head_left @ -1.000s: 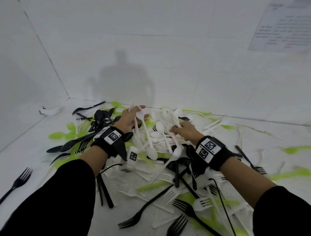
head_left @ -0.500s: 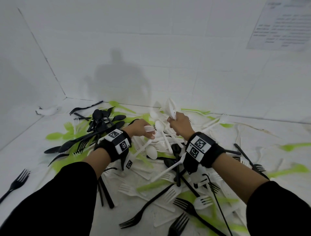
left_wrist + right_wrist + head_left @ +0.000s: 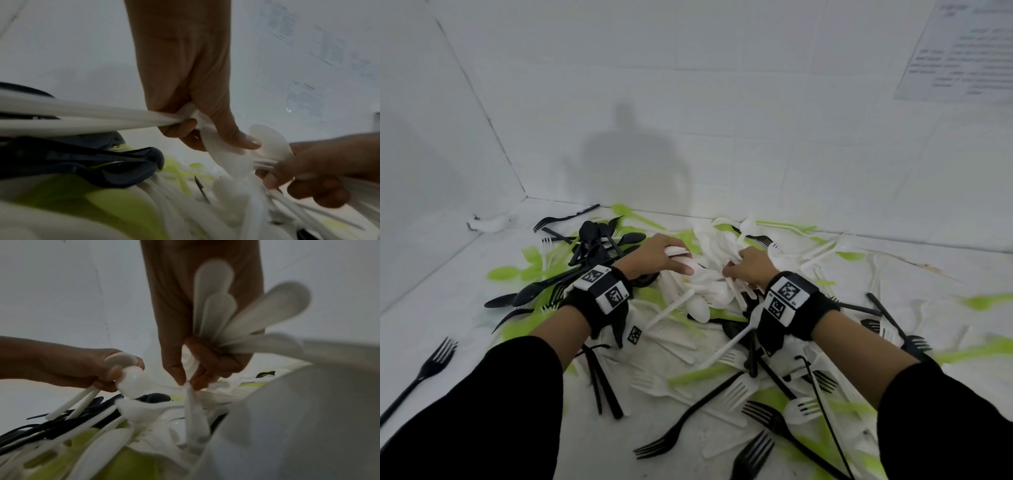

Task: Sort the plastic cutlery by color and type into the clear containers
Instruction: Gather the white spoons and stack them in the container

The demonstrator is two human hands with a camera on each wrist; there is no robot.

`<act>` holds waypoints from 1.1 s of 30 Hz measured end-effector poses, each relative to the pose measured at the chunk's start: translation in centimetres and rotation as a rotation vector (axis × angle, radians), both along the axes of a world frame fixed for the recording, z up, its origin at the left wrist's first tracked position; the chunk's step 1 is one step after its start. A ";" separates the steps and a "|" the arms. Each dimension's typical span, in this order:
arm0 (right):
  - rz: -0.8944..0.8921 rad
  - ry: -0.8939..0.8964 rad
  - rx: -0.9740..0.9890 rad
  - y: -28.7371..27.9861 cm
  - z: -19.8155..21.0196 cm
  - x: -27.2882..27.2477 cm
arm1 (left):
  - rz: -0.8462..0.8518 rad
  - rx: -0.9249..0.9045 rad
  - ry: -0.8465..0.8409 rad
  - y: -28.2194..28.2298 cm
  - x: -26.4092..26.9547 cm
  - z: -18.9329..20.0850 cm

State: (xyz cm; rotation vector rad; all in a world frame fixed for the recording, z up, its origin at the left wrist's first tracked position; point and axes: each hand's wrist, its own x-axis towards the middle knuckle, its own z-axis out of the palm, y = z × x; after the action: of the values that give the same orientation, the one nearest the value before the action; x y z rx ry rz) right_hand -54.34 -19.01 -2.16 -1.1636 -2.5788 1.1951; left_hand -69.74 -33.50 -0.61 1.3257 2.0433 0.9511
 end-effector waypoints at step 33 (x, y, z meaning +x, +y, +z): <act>-0.196 0.586 -0.160 -2.0 3.5 2.7 | 0.458 0.212 -0.724 3.8 1.4 1.2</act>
State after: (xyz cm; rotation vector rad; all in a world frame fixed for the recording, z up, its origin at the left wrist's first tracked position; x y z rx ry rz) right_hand -51.62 -20.99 1.35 -0.8864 -1.9275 1.4480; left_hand -68.39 -29.65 0.63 0.4588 1.7004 1.5998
